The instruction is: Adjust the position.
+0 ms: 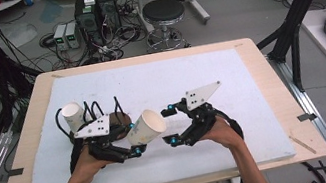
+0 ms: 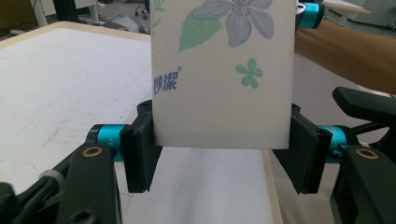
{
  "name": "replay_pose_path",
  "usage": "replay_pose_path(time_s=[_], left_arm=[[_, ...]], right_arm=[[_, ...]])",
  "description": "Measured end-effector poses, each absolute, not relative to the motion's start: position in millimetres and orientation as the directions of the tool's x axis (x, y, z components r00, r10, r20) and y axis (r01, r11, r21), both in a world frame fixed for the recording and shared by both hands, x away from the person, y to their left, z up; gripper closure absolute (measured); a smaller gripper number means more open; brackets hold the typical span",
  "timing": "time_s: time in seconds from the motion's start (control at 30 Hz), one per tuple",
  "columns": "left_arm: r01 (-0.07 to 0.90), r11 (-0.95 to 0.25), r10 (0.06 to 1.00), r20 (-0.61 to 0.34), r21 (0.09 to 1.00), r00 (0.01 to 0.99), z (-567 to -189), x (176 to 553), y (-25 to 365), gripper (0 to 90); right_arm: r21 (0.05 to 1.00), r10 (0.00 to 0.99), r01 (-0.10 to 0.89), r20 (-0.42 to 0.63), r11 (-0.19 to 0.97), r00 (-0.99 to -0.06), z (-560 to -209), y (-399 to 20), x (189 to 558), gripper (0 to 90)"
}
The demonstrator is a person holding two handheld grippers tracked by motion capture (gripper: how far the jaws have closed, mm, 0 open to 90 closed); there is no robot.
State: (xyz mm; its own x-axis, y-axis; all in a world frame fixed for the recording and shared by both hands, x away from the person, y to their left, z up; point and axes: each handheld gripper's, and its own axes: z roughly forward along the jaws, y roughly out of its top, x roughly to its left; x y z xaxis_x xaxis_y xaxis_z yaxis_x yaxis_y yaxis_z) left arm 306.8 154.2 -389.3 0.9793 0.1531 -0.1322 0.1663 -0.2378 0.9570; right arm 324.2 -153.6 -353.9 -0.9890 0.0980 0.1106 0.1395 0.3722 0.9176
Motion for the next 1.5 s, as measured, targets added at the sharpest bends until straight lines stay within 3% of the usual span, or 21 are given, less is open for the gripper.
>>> replay_pose_path(time_s=[1.3,1.43,1.5], left_arm=[[0.136,-0.220,0.091,-0.118,0.966,0.989,-391,306,136,36.8],[0.134,-0.223,0.086,-0.118,0.965,0.989,-392,305,135,36.8],[0.134,-0.225,0.086,-0.117,0.965,0.989,-392,305,135,36.9]], right_arm=[[0.943,-0.004,0.127,0.135,0.307,-0.991,-360,-126,325,16.0],[0.945,-0.003,0.125,0.132,0.303,-0.991,-360,-127,325,17.2],[0.946,-0.012,0.124,0.133,0.299,-0.991,-360,-127,325,23.4]])
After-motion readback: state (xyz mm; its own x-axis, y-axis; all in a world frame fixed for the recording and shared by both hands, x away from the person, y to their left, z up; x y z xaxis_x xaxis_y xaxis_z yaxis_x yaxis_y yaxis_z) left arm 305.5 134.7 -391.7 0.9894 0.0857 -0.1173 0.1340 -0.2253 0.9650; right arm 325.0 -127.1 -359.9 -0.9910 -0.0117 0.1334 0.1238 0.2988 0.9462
